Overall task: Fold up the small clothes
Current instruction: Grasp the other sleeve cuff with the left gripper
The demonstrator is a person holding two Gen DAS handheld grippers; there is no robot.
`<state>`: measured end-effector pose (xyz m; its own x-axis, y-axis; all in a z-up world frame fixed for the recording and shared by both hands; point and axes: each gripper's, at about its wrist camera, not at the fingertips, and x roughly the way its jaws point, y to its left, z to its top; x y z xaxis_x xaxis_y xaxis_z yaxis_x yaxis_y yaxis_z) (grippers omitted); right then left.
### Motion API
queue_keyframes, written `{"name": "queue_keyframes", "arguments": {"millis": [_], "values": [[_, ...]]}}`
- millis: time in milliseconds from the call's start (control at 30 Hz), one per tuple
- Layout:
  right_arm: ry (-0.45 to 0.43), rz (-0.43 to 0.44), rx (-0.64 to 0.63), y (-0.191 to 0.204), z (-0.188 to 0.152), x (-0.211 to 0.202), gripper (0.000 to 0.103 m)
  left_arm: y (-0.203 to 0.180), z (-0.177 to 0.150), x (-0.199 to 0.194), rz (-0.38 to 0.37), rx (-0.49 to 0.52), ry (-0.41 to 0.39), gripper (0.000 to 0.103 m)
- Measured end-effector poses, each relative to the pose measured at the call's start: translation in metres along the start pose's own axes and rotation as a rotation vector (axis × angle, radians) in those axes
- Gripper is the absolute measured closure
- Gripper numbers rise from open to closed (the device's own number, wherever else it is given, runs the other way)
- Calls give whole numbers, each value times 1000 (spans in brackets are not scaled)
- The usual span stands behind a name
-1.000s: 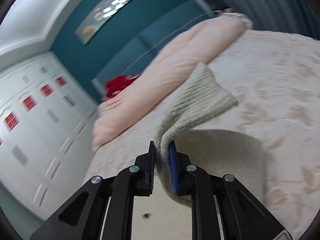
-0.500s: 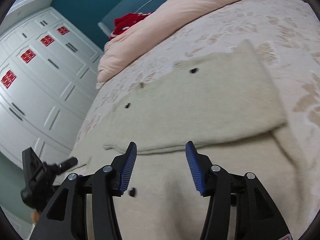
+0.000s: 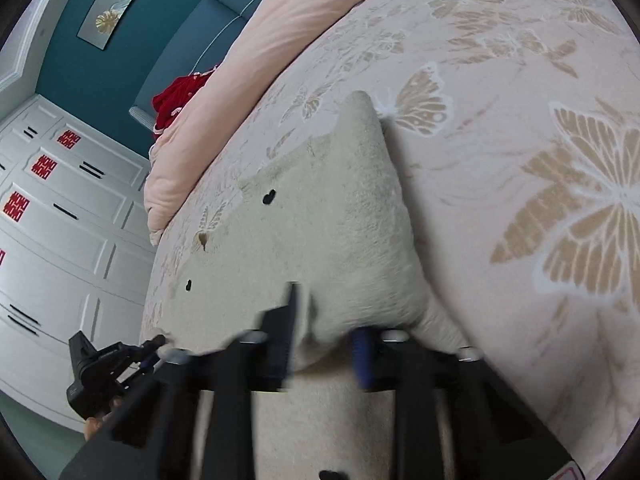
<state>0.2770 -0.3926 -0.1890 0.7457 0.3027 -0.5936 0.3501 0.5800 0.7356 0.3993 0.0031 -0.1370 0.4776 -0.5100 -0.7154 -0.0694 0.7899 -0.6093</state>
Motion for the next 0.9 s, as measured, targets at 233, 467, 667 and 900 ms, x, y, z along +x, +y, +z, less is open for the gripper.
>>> {"name": "queue_keyframes", "arguments": {"millis": [233,467,667,900], "values": [[-118,10,-119,12,7,-30,96,-27,2,-39,3,195,-142,94],[18,-115,-60,-31,-10,-10,96,21,-42,14,146,242,-66,92],[-122,-255,-201,7,-24,-64,85,37,-45,14,67,197,-122,90],[102,-188,-522,113,-5,59,86,42,-51,13,31,181,-159,89]]}}
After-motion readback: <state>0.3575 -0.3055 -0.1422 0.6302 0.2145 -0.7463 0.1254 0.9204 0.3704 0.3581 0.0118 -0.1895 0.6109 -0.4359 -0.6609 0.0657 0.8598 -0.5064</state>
